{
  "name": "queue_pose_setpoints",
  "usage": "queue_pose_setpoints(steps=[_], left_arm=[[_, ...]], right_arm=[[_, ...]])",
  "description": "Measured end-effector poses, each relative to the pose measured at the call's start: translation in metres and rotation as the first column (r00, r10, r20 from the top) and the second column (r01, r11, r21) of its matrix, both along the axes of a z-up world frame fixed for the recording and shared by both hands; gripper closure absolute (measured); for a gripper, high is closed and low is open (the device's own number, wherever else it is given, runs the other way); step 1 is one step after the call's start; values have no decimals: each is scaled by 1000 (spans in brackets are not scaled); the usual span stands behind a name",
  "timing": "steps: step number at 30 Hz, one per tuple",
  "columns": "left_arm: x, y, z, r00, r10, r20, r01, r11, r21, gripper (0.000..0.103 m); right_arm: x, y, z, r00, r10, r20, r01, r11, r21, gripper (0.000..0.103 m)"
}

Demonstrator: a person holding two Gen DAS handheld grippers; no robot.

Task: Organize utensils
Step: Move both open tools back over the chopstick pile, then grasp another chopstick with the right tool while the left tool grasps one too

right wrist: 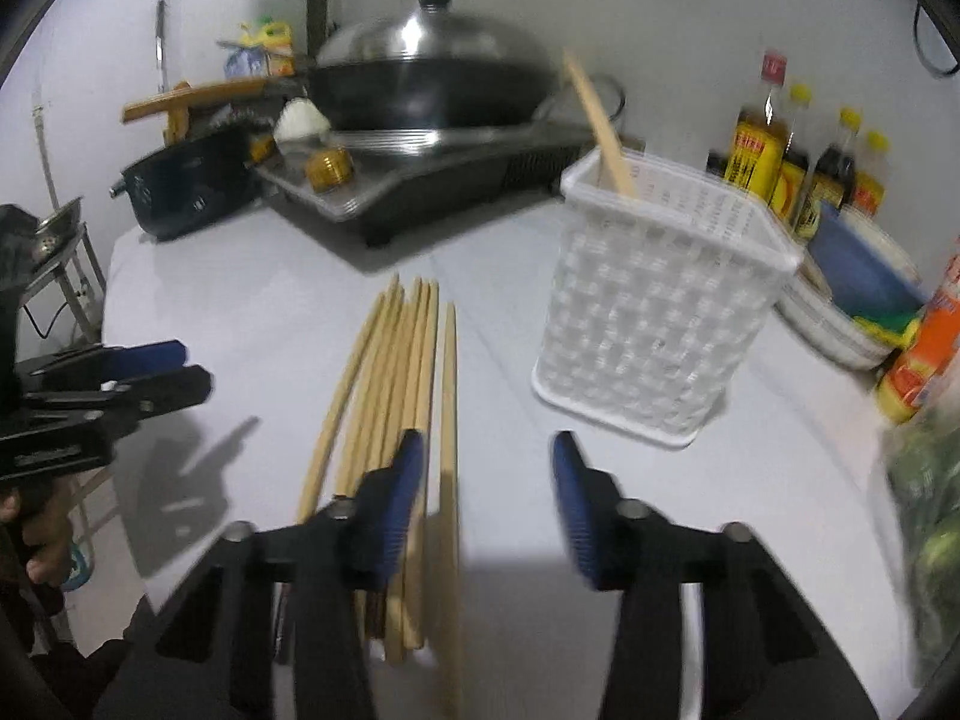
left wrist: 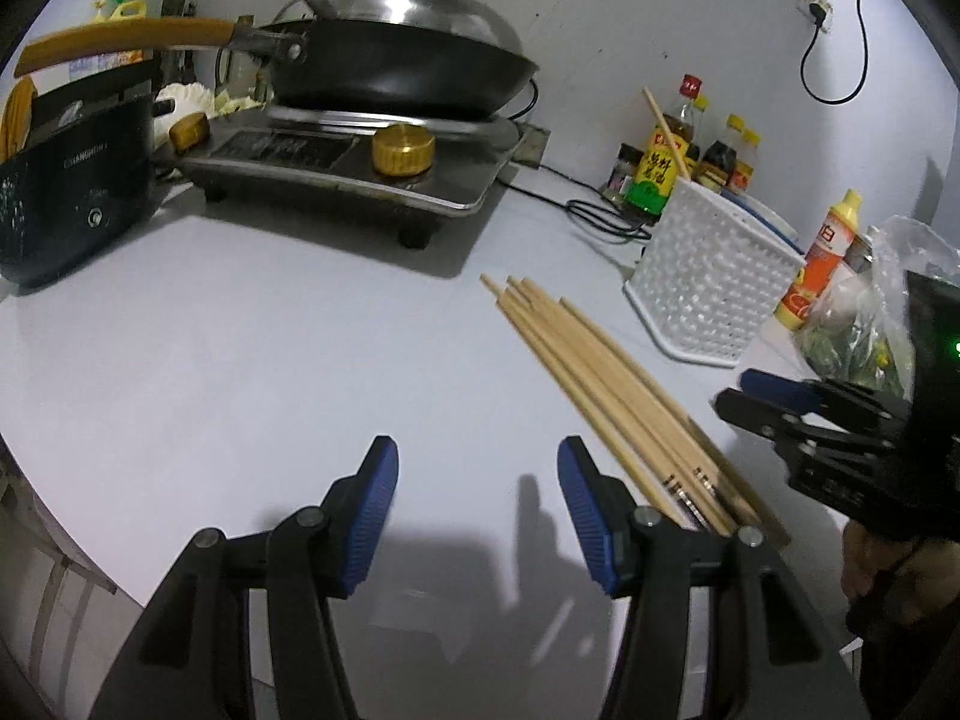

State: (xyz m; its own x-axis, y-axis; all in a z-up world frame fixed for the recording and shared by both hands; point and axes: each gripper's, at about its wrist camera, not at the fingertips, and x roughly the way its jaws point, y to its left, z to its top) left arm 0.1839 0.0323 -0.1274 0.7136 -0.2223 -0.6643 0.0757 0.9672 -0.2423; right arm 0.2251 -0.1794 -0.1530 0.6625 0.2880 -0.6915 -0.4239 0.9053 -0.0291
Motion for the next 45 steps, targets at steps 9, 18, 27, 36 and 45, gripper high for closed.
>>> queue_pose_setpoints(steps=[9, 18, 27, 36, 45], left_arm=[[3, 11, -6, 1000, 20, -15, -20, 1000, -11, 48], [10, 7, -12, 999, 10, -35, -11, 1000, -15, 48], [18, -19, -11, 997, -54, -54, 54, 999, -1, 48], [30, -57, -6, 991, -122, -52, 125, 991, 53, 48], [35, -78, -13, 986, -145, -85, 158, 973, 171, 44]], right_arm=[[29, 18, -21, 996, 31, -85, -30, 999, 12, 83], [37, 27, -28, 991, 43, -123, -43, 999, 3, 97], [32, 24, -27, 990, 61, -126, -59, 998, 14, 97], [19, 1, -14, 994, 59, -91, -54, 997, 58, 97], [9, -17, -14, 995, 61, -85, -53, 994, 96, 97]])
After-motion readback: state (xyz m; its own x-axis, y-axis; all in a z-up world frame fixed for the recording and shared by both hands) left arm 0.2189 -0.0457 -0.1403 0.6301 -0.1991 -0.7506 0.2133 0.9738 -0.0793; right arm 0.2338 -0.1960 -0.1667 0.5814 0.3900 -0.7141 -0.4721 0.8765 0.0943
